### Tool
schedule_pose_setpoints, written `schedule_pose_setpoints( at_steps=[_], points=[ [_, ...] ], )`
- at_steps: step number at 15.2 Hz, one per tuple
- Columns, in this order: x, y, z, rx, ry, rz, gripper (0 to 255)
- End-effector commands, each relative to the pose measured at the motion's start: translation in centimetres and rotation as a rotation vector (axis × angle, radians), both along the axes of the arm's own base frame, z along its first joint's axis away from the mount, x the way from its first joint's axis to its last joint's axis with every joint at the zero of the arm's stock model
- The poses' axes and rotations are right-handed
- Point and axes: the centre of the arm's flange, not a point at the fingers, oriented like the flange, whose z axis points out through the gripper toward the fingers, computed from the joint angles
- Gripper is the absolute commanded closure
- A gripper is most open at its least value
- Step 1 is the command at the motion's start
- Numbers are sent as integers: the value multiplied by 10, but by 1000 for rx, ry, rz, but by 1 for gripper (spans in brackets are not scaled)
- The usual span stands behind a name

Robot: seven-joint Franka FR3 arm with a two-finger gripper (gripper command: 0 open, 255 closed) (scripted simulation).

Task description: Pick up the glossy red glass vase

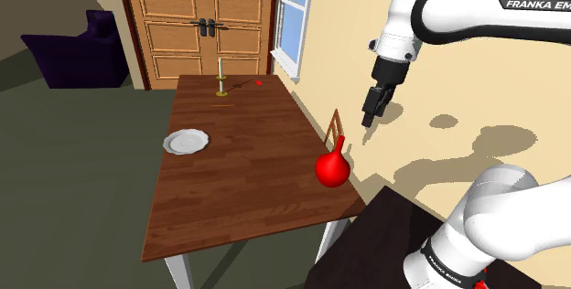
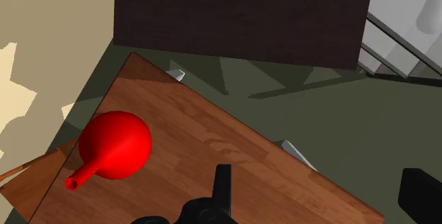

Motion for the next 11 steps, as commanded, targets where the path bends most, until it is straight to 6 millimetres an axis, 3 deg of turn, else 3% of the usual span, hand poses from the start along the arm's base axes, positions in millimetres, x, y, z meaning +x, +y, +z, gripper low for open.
schedule_pose_setpoints(
  at_steps=[1,11],
  points=[
    [0,0,0,0,0,0,0],
    [51,-80,-87,-16,-31,-17,0]
  ],
)
